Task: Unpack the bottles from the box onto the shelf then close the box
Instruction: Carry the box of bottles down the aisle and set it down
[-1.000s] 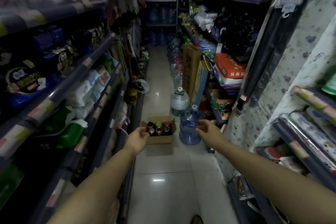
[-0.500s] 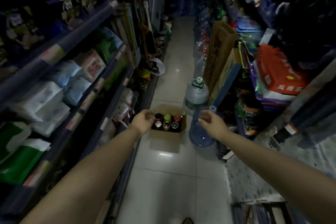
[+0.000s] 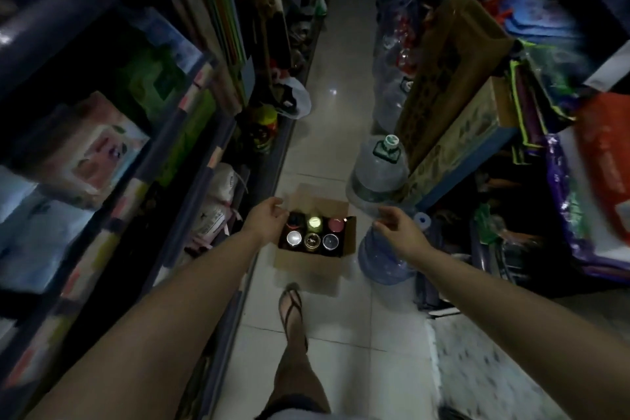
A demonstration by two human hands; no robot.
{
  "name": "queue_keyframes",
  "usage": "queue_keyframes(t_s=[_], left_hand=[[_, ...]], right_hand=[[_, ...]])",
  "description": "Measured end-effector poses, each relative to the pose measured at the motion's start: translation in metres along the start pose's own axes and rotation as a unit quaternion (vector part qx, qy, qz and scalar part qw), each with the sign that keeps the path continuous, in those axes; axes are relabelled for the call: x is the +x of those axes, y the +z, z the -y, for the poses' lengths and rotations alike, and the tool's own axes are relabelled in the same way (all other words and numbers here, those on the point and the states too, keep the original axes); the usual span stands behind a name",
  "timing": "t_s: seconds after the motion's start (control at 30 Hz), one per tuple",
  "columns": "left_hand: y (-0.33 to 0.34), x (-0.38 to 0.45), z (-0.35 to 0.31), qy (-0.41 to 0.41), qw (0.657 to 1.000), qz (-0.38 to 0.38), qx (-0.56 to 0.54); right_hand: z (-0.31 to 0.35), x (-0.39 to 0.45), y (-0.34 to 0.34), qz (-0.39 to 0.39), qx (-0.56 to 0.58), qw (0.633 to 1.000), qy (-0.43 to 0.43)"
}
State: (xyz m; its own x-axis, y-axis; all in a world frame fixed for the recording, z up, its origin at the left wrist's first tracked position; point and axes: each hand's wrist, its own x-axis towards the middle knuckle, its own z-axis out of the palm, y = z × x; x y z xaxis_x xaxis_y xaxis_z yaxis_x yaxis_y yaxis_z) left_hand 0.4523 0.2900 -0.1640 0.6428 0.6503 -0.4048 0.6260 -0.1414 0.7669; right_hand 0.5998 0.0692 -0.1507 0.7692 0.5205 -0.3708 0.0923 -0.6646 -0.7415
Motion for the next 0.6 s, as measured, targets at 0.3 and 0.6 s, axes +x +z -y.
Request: queue_keyframes(t_s=[0.3, 0.6], left_hand=[[0.010, 0.185, 0.054, -0.078, 0.994, 0.054, -0.060], [0.065, 0.270, 0.123, -0.155, 0.985, 0.052, -0.057]], right_hand=[[0.003, 0.148, 0.044, -0.053, 0.011, 0.992, 0.110], [-0.072, 0.250, 0.126, -0.044, 0.019, 0.988, 0.146]])
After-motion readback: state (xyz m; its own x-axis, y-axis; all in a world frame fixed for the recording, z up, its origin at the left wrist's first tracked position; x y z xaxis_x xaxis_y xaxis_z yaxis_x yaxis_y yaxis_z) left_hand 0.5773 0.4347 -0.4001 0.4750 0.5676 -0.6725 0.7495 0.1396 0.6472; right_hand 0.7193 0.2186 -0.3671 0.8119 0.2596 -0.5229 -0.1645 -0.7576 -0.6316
